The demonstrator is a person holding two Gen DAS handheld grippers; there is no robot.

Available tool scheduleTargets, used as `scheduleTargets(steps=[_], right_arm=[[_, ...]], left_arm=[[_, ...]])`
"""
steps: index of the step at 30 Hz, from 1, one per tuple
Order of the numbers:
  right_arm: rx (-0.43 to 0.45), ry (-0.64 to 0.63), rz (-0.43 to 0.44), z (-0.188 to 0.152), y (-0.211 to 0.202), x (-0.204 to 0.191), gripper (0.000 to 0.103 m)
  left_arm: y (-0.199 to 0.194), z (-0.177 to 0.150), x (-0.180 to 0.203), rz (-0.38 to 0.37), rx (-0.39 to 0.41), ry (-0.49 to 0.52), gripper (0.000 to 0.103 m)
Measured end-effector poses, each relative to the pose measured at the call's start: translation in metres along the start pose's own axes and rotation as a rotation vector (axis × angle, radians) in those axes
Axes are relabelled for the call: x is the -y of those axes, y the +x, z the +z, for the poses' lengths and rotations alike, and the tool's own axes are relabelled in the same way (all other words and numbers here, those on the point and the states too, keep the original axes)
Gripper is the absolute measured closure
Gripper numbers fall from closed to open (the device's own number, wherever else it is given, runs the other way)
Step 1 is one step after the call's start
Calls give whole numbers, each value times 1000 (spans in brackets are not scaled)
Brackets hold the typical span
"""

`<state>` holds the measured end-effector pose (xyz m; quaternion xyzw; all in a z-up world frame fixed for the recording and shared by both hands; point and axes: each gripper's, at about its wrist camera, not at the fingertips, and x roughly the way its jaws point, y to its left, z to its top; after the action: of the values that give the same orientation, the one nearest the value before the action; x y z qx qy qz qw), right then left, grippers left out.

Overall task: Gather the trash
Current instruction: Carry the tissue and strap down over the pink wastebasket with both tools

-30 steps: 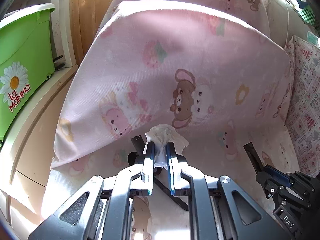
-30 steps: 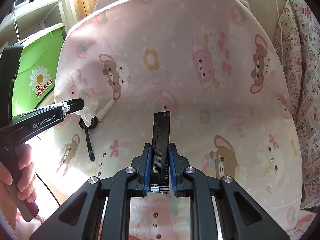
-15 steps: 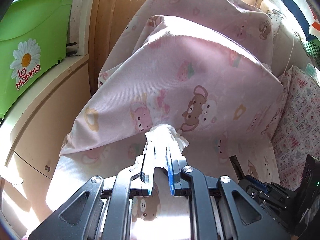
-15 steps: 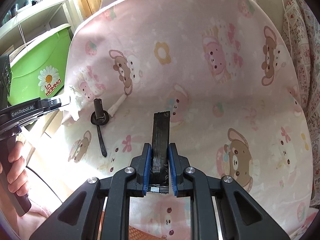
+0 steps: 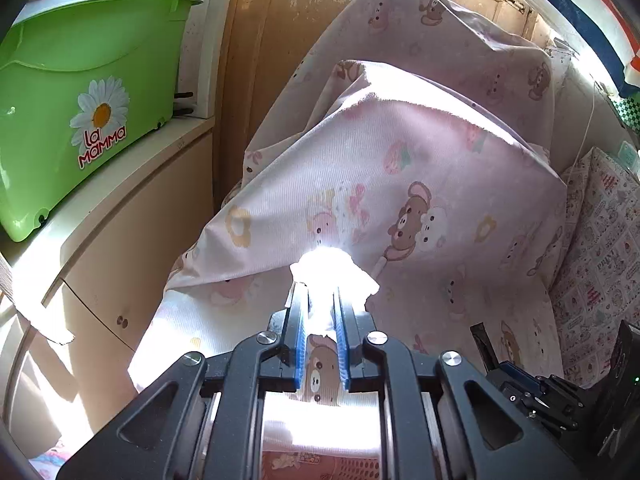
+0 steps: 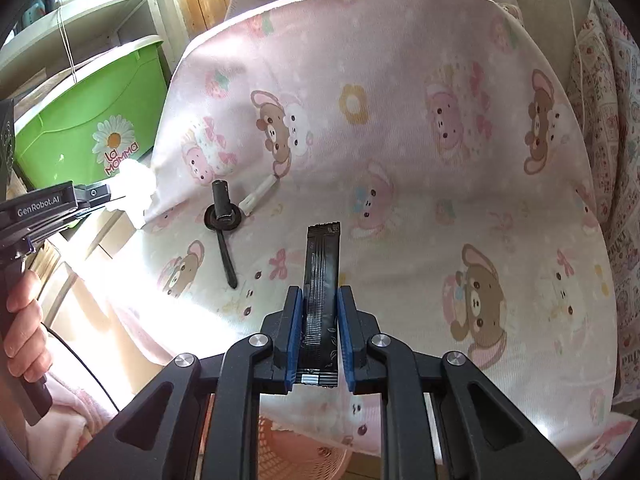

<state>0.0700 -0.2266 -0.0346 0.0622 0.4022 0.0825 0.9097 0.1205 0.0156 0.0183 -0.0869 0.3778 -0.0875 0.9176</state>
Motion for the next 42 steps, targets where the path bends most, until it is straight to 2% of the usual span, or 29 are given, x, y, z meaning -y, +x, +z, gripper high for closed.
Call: scheduleTargets(steps=[3,8,13,17,23,26,29,33,35,39,42], right_arm=[[30,-21,17,-4,-17,-10,85],[59,-53,63,-13,-38,-30,85],[54,-61,93,-24,-46,-43,85],[42,-56,109,-30,-48,-49,85],[58,-113,76,-44,-55,-62,85],[54,-145,70,-50,-55,-70,85],[36,-148,84,-55,-53,-72,85],[-2,-164,112,-64,-49,-75,84],[-44,-172,150,-69,-45,-76,85],[-77,-212,139,-81,-37,-85,85],[-99,-214,139,-84,-29,-87,84]], left_arm=[[-11,-6,6,1,13,30,92],[-25,-26,11,-45,-13,43,92],[-30,-47,7,-1,-38,21,92],[-33,-56,-2,-14,-69,-26,92],[-44,-66,-1,7,-74,10,92],[-36,-74,-7,10,-133,-1,92],[-26,-81,-11,-40,-227,-18,92],[-12,-94,-9,8,-334,11,92],[-8,-101,-10,4,-376,15,92],[-3,-109,-13,16,-421,20,92],[6,-115,-20,14,-461,-20,92]])
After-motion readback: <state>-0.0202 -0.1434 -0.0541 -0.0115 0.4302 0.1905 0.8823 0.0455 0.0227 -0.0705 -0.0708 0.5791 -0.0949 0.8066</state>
